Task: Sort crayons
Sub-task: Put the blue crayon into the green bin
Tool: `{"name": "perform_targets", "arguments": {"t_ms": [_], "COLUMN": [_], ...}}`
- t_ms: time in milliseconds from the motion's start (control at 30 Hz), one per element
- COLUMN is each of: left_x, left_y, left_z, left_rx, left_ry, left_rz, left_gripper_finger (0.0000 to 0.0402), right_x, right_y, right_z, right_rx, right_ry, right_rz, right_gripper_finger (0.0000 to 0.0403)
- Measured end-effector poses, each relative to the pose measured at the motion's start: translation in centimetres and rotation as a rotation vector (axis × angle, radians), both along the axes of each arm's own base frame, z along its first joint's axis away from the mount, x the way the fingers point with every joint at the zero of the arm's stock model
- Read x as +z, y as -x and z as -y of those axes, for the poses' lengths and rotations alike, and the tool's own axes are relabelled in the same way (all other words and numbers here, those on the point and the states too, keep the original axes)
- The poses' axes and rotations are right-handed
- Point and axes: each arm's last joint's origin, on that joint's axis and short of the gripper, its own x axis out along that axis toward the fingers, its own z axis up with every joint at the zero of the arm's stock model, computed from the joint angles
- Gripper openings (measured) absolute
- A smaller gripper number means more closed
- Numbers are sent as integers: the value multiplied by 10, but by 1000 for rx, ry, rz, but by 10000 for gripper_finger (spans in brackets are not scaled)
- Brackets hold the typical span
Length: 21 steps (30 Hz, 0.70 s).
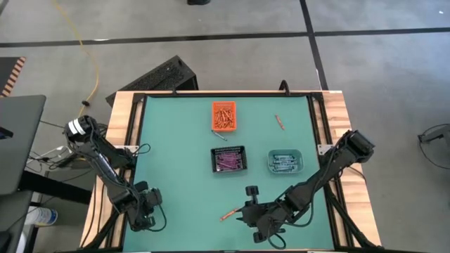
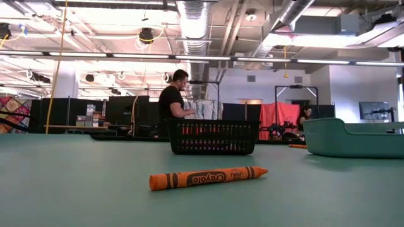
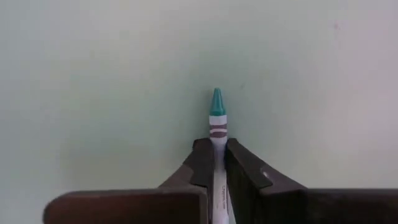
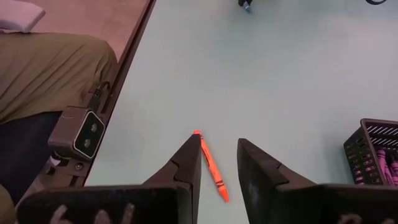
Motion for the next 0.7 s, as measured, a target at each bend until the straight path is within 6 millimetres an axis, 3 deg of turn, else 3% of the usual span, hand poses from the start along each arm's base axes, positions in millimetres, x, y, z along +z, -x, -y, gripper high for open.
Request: {"name": "perform_targets", "arguments": {"t_ms": [133, 333, 700], "left_x": [7, 28, 89], "left_y": [-10, -44, -107], "left_z": [2, 3, -11], "left_rx": [-103, -218, -427], "left_ry": [-54, -214, -391], "left_rz": [111, 424, 621], "left_gripper_finger": [17, 26, 18], "right_x": [0, 0, 0], "right_y": [0, 0, 0], "right_z": [0, 0, 0], "right_rx": [0, 0, 0], "right_ry": [0, 0, 1], "right_rz": [0, 1, -1], "right_gripper_finger": [98, 98, 98]}}
